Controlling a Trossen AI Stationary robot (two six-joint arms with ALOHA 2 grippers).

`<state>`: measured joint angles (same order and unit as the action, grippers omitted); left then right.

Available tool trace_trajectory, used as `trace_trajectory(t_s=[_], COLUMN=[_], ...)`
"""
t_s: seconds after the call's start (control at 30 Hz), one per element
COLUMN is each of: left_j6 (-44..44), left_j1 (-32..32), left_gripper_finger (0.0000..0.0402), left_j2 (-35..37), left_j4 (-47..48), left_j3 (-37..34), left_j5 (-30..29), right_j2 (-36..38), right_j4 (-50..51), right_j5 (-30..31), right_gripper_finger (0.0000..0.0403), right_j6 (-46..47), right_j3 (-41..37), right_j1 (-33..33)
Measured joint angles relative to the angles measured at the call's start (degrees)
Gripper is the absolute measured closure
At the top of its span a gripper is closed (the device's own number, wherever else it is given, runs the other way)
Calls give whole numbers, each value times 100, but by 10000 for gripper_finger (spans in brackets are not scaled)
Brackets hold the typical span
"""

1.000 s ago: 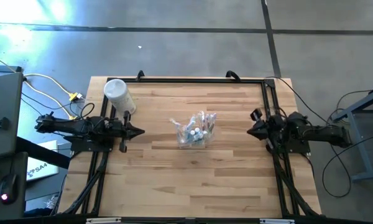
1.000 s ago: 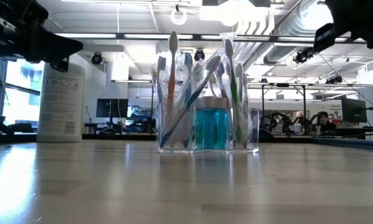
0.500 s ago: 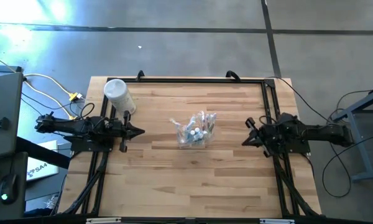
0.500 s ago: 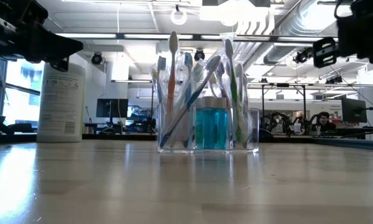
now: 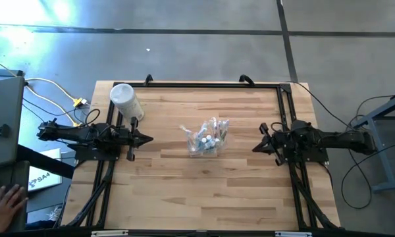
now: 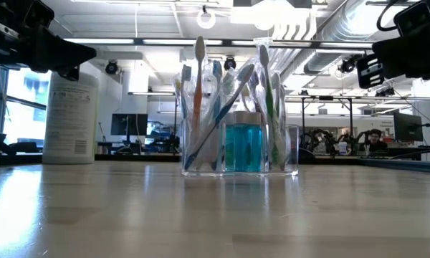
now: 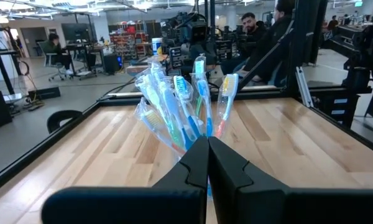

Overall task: Pick & Place toothbrushing station
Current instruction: Return to Home Position

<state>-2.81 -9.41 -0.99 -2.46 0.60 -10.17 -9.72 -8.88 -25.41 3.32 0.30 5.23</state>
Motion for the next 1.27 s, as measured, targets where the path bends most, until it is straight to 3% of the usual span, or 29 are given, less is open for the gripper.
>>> trace_trajectory(t_s=[0.27, 0.43, 1.03, 1.27], left_j6=[2, 3, 7, 9], left_j1=[0, 0, 0, 1], left_gripper_finger=[401, 401, 401, 401], left_j2=[1, 0, 0, 0], left_j4=[-2, -2, -3, -3], left_j3=[0, 0, 0, 0], left_j5=[3, 12, 19, 17], right_j2=[0, 0, 0, 0], right_j4=[-9, 149, 231, 253], right_j5=[1160, 1005, 1360, 2011], right_gripper_finger=[400, 400, 400, 400], right_j6=[128, 263, 419, 417], right_j3=[2, 0, 1, 0], right_j1=[0, 0, 0, 2])
